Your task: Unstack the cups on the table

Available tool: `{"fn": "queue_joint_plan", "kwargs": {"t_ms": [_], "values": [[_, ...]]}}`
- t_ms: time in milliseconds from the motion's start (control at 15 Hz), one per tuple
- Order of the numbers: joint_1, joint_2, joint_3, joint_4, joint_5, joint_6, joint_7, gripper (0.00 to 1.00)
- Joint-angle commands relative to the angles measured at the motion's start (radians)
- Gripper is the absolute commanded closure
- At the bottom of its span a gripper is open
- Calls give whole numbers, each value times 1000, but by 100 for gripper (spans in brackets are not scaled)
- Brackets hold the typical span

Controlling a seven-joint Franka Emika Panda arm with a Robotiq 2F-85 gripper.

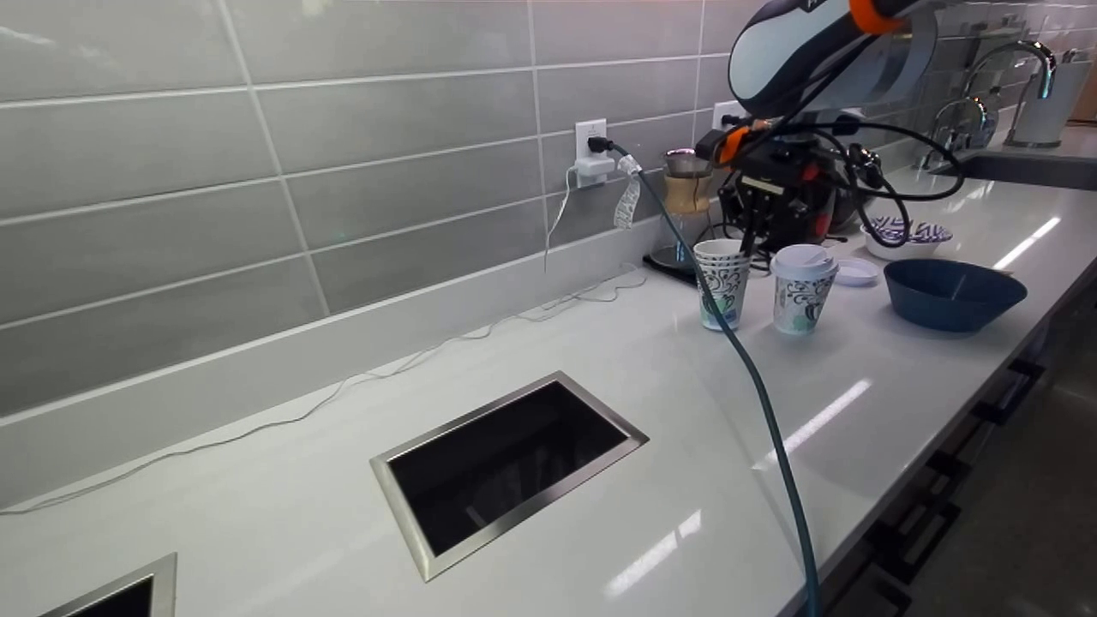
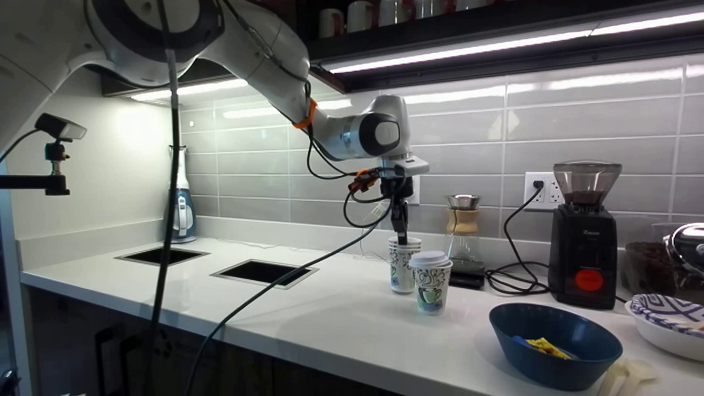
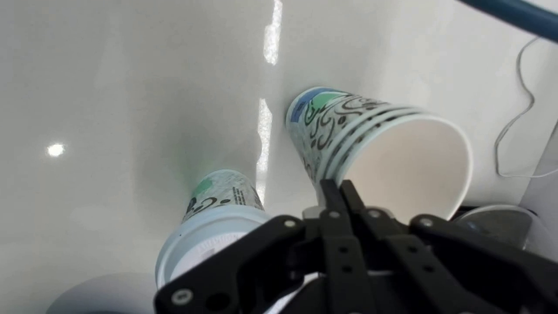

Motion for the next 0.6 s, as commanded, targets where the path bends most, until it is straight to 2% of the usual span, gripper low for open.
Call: {"fn": "queue_joint_plan", "kwargs": {"t_ms": [0,67,133,200,333,400,467,533], "values": [[29,-63,-3,-50,-53,15,20,99],[37,-82,-7,-70,-71,33,24,99],[-2,-114,55,-79,26,-59,-60,99],[29,-126,17,-100,-45,3,-10,99],[13,-170,39,-129,-16,-34,-39,99],[39,-183,0,-154,-103,50,14,99],[-3,-210,50,-161,-1,-40,-53,99],[22,-221,9,-191,-92,50,14,99]]}}
